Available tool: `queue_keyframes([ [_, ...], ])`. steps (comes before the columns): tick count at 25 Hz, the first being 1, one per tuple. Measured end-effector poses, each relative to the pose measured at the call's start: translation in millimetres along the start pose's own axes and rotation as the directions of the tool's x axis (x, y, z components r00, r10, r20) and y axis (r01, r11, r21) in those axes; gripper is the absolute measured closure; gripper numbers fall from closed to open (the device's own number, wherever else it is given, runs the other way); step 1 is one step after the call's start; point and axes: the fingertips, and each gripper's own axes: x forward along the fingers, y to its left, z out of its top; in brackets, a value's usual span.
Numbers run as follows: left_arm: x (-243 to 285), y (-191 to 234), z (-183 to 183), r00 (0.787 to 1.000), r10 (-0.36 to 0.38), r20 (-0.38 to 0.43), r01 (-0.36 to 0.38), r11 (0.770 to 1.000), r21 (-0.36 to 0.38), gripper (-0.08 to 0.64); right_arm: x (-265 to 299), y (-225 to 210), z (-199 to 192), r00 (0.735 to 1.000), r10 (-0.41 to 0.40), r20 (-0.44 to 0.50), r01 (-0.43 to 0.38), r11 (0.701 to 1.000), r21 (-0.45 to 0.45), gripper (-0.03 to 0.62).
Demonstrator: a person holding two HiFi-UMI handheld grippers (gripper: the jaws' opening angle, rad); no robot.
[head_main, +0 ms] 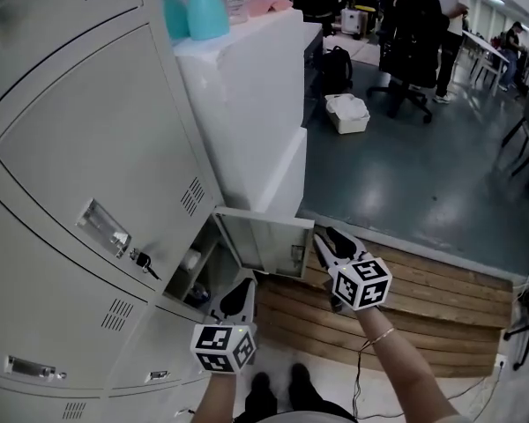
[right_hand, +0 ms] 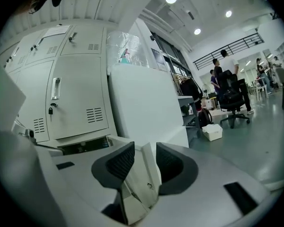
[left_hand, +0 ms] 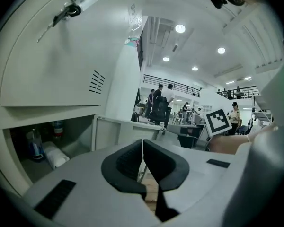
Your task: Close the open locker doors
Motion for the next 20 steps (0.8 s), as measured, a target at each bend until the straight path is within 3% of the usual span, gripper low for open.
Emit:
queue_keyframes([
  [12,17.9,16.8,-9.5,0.998,0.047,-0.033,-0.048,0.999,-0.007,0.537,45.9,2.0,-3.1,0.991,0.135,-0.002,-0.134,0.989,0.066,0.432],
  [20,6.0,19.1,-4.0,0.998,0.058,-0.015,-0.058,0.998,-0.008,0.538,32.0,13.7,-8.7,0.988,0.150,-0.030,-0.148,0.987,0.061,0.456],
])
